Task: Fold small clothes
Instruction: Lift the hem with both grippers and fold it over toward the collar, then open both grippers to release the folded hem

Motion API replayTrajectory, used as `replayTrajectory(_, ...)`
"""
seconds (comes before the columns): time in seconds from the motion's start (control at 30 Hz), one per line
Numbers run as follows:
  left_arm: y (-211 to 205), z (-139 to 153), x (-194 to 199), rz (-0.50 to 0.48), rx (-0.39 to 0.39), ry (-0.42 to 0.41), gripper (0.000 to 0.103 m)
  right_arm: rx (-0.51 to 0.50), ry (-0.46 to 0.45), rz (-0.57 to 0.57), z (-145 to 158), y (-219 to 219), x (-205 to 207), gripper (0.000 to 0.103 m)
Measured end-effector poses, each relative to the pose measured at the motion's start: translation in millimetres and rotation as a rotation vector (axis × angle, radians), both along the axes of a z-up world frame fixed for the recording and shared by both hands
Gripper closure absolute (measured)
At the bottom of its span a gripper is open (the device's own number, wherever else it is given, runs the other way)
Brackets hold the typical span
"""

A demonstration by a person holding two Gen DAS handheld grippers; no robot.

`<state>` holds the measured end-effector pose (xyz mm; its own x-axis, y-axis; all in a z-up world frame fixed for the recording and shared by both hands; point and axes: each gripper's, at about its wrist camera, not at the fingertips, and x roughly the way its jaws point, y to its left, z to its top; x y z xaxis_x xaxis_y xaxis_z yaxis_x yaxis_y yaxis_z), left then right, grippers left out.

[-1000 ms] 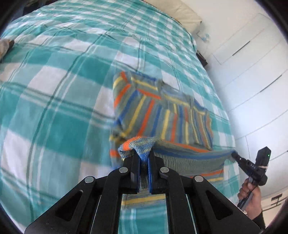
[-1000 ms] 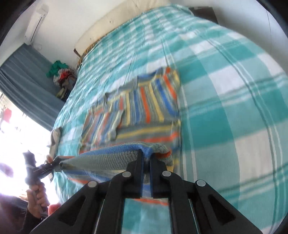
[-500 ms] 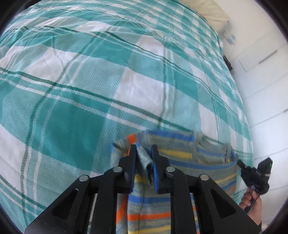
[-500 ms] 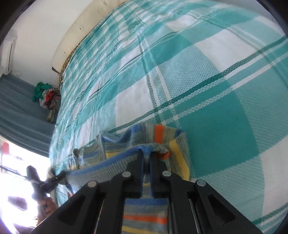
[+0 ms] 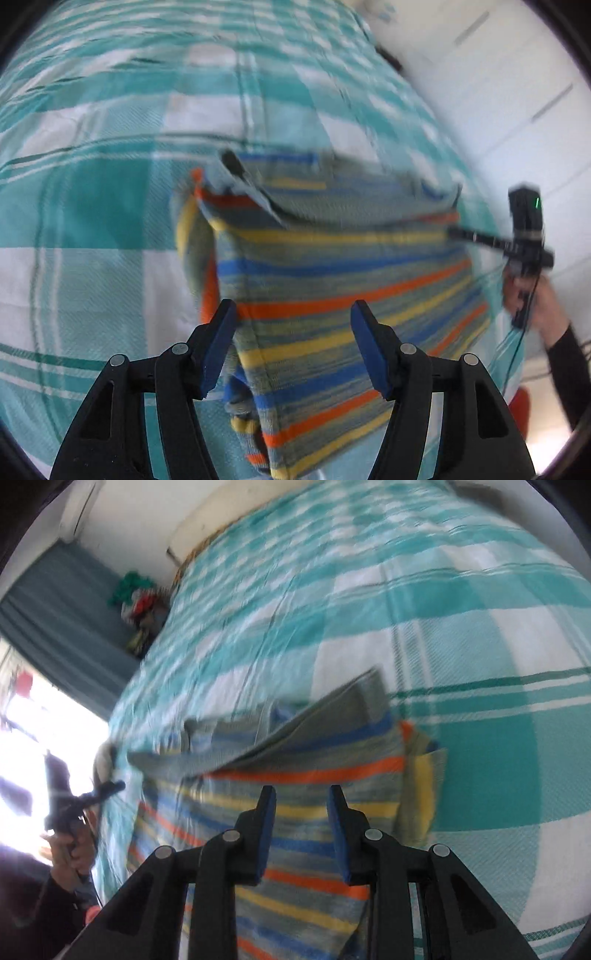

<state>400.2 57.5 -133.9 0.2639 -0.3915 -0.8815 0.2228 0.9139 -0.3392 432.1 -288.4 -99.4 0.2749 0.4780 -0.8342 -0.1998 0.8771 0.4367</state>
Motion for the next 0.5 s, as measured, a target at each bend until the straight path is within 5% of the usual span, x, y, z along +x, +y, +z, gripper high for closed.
replayTrajectory(0.07, -12, -9, 22, 0.034, 0.080, -0.007, 0.040, -0.069, 0.008, 0.006, -11, 23, 22, 0.073)
replayTrajectory(0.27, 29, 33, 71, 0.375, -0.066, -0.134, 0.036, -0.017, -0.211, -0.180, 35, 26, 47, 0.070)
replayTrajectory(0.4, 25, 41, 27, 0.268, -0.096, -0.167, 0.036, -0.061, -0.217, -0.064, 45, 27, 11, 0.070)
replayTrajectory(0.5, 3, 21, -33, 0.100, -0.005, -0.158, 0.038, -0.087, -0.210, 0.075, 37, 31, -51, 0.070)
